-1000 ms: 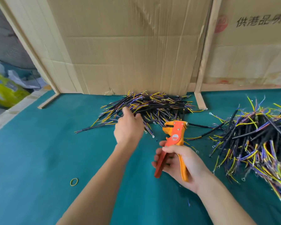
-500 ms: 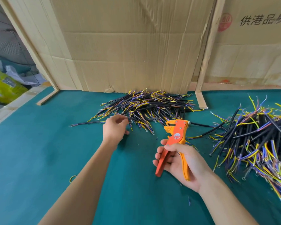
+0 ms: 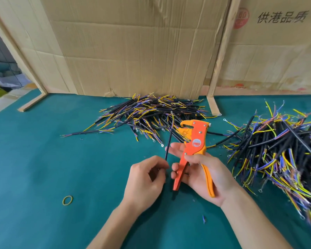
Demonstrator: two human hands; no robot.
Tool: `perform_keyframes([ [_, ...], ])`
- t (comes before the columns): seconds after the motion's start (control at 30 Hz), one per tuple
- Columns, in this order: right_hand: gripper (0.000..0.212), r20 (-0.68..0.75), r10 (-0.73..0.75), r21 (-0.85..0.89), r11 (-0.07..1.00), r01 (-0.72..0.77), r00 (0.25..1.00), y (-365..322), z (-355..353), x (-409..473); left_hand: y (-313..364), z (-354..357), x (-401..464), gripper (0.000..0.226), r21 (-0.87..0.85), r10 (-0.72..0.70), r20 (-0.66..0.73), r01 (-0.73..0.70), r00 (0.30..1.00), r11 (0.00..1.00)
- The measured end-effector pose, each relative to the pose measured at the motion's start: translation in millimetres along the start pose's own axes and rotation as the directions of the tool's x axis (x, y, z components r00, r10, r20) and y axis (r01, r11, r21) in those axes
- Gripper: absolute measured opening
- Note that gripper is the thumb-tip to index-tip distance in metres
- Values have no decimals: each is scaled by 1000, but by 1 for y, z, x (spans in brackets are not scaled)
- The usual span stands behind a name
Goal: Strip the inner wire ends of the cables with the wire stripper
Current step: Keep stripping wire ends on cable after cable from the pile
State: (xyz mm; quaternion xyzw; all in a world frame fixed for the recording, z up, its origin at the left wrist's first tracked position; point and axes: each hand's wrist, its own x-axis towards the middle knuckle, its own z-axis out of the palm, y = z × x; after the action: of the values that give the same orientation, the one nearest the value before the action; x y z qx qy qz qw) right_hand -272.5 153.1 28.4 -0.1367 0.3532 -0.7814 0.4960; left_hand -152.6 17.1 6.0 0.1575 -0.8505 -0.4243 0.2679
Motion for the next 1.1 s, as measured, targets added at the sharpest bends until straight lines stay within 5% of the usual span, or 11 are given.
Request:
perform_keyframes([
  [0.17,50,31,-89,-51,995,91,996,-14,-11,-1,-2,4,1,41,-20,16,13,-16,1000,1000],
  [0.43,60,100,-168,-84,981,176,981,-30,-23,-2,1,4,2,30,-28,-9,39,10,999,1000],
  [0.7,58,113,-197,-73,976,206,974,-38,-29,0,-4,4,10,22,82,-29,-130,40,991,996],
  [0.9,58,-15,-232,-81,970,230,973,-39,-31,3,-9,-1,17,14,-292,-240,-205,174,949,940],
  [1.1,57,-41,-112,-176,979,104,993,-26,-19,6,-4,-42,36,8,-760,-401,-163,145,901,633],
])
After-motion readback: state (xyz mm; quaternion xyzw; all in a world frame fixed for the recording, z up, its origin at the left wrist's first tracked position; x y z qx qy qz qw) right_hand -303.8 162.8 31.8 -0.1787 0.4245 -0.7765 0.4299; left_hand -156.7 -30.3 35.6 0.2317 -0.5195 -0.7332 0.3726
